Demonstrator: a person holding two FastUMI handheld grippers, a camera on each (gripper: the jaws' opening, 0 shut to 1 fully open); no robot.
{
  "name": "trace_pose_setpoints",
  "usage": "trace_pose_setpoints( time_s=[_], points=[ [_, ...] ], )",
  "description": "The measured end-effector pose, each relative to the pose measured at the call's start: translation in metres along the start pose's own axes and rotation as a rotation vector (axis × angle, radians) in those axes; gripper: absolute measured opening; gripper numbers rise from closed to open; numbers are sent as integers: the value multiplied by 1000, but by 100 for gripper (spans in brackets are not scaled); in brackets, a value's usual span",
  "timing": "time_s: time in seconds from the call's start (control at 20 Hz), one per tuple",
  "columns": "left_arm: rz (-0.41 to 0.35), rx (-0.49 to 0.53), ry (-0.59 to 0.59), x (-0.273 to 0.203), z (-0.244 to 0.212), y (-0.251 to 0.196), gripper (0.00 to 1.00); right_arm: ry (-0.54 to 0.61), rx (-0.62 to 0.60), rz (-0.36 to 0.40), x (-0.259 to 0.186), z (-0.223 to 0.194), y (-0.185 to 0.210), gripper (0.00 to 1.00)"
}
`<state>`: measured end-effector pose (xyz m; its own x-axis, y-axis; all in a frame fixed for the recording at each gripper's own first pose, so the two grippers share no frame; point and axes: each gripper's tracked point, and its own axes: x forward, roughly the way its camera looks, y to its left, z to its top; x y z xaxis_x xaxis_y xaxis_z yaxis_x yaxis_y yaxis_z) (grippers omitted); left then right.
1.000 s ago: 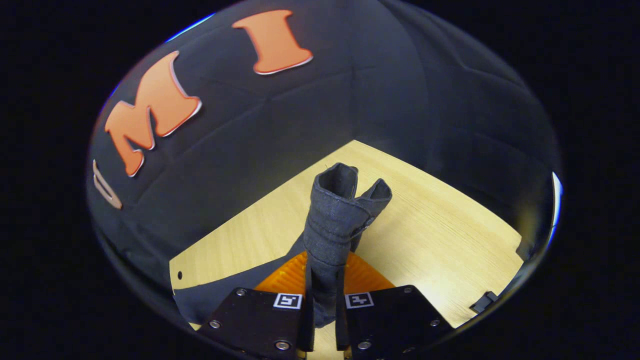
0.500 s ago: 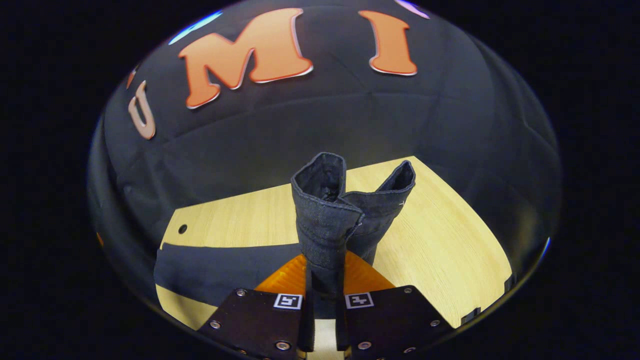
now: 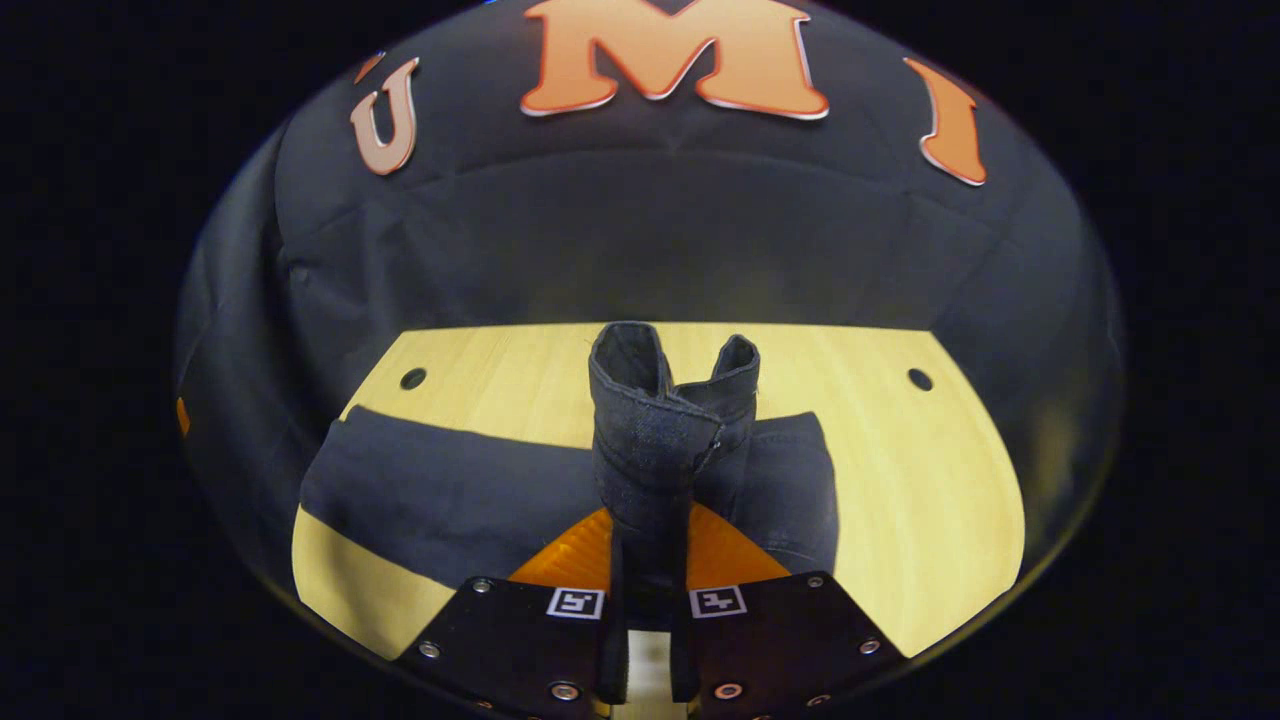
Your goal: Grasp the waist and the cuffs of the jeans and fold them to make the two legs overlap; first hold the waist and fold one-third of the jeans toward the cuffs, then hold the cuffs and fold the remaining one-third in the same direction to finish folding.
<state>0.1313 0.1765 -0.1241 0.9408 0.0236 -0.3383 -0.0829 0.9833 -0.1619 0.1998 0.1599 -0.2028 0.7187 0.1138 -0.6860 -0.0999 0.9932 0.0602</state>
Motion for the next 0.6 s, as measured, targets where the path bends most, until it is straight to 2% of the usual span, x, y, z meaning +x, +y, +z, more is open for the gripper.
trace_pose_setpoints(
  time_s=[0.2, 0.25, 0.3, 0.4, 0.45, 0.5, 0.55, 0.6],
  points=[
    [21, 7, 17, -6, -4, 16, 98, 44, -35, 46, 20, -15, 37, 17],
    [33, 1, 22, -5, -9, 23, 97, 67, -22, 80, 16, -20, 49, 27],
    [42, -6, 31, -5, -11, 30, 97, 89, -6, 124, 18, -24, 61, 25],
    [59, -31, 76, 1, -25, 45, 97, 112, -15, 137, 21, -32, 76, 41],
    [73, -45, 115, 5, -36, 52, 97, 116, -23, 150, 19, -34, 79, 43],
    [85, -68, 154, 10, -45, 60, 97, 114, -13, 187, 16, -33, 88, 37],
    [89, -97, 195, 17, -57, 67, 98, 98, 7, 235, 11, -27, 97, 55],
    [88, -128, 230, 23, -65, 70, 98, 73, 16, 254, 8, -20, 102, 60]
  ],
)
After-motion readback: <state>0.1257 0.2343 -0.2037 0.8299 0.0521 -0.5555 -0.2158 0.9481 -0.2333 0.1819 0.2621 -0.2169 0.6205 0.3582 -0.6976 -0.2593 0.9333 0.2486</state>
